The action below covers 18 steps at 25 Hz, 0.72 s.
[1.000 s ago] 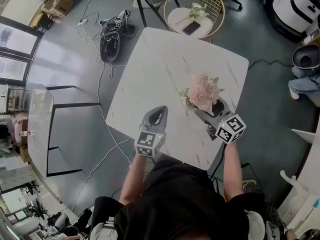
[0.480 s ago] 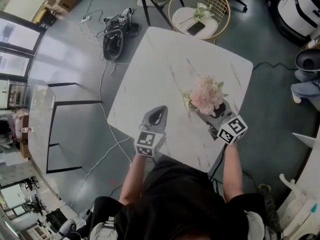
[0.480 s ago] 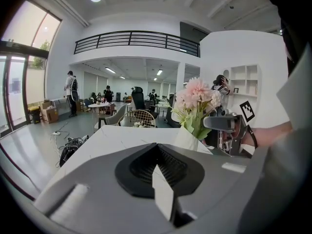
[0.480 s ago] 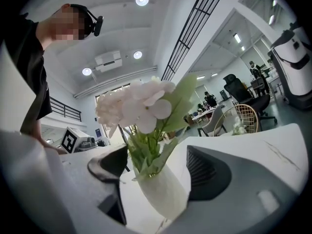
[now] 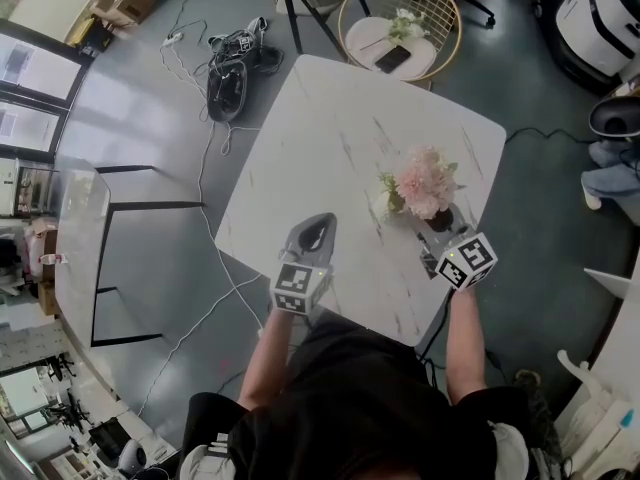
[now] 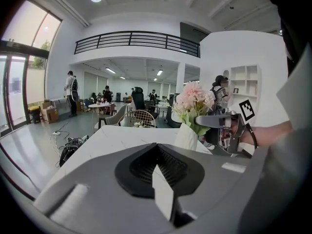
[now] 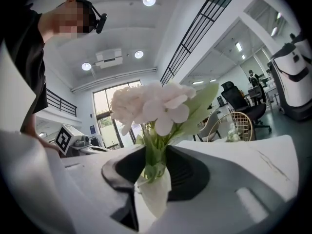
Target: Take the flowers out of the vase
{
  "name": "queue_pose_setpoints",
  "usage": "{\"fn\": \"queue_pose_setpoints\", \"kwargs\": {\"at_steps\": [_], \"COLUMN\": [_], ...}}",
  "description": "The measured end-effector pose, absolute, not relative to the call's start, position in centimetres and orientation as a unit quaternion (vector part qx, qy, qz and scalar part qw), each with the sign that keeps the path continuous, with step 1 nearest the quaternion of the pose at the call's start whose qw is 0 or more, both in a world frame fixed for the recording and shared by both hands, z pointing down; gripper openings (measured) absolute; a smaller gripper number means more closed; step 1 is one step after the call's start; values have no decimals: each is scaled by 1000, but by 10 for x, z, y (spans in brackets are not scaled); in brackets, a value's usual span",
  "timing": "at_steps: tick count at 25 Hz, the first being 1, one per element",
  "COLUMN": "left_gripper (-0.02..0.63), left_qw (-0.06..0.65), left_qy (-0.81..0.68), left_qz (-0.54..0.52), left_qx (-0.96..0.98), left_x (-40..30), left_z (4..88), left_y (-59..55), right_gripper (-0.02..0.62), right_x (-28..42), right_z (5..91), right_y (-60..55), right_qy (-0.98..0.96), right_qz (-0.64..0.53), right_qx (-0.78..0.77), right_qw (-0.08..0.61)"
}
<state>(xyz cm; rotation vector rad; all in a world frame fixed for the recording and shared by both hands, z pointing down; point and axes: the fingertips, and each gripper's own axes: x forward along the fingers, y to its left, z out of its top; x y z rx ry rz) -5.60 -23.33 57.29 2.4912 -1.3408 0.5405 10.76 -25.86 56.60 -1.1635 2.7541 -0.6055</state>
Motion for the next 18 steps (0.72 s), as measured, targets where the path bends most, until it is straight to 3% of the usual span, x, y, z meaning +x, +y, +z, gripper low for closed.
{"fn": "queue_pose_setpoints", "kwargs": {"at_steps": [18], "left_gripper": [8], "left_qw": [125], "left_qy": [-470], "left_qz": [170], "left_qx": [857], "left_x": [-75], "left_z": [564], "left_y": [-223], "right_gripper": [89], "right_x": [98], "right_z": [545], "right_y": [-256], "right_qy": [902], "right_qz": [-157], "right_qx": [-399], "right_qw": [42]}}
